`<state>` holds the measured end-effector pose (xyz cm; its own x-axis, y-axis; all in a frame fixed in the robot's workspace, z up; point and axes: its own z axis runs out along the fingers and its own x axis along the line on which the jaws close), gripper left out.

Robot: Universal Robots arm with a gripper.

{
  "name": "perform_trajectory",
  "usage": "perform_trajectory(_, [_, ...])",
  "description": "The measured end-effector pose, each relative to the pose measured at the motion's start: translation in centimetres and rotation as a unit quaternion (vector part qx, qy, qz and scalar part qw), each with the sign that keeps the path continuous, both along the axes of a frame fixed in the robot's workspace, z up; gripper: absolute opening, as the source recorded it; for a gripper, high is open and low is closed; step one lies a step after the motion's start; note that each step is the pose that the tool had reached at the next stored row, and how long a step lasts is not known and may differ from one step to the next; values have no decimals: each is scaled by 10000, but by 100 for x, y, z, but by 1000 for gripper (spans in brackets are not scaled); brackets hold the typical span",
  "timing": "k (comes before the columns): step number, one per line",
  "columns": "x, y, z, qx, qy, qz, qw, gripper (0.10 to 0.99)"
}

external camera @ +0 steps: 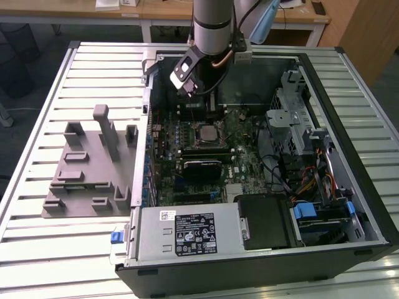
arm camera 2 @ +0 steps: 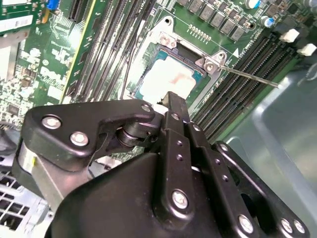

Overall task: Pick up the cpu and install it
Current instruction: 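Place the cpu into insertion slot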

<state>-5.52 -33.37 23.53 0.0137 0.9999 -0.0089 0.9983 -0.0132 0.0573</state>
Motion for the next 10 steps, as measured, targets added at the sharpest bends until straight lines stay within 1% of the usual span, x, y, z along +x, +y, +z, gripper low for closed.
perform_trajectory(4, [0,0,108,0,-10,1,10000,106])
perform_trajectory(7, [0,0,200,0,-25,0,10000,106])
perform_trajectory(10, [-1,0,275,0,-42,1,10000,106])
